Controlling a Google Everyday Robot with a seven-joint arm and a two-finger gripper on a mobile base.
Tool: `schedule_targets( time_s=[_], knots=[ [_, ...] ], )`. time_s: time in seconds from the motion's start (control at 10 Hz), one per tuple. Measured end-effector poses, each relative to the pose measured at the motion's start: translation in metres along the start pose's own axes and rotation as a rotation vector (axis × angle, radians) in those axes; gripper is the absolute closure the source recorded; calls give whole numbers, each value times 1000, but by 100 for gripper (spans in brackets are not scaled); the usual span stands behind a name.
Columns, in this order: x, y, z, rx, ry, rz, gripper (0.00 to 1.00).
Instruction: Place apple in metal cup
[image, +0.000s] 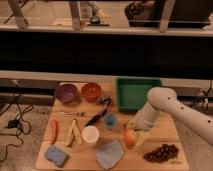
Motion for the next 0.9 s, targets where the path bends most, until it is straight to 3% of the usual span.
schedule_targets(
  time_s=[0.7,0.9],
  knots=[
    [-2,0,5,-5,-11,-7,98],
    [-2,0,5,-7,-11,-7,78]
  ],
)
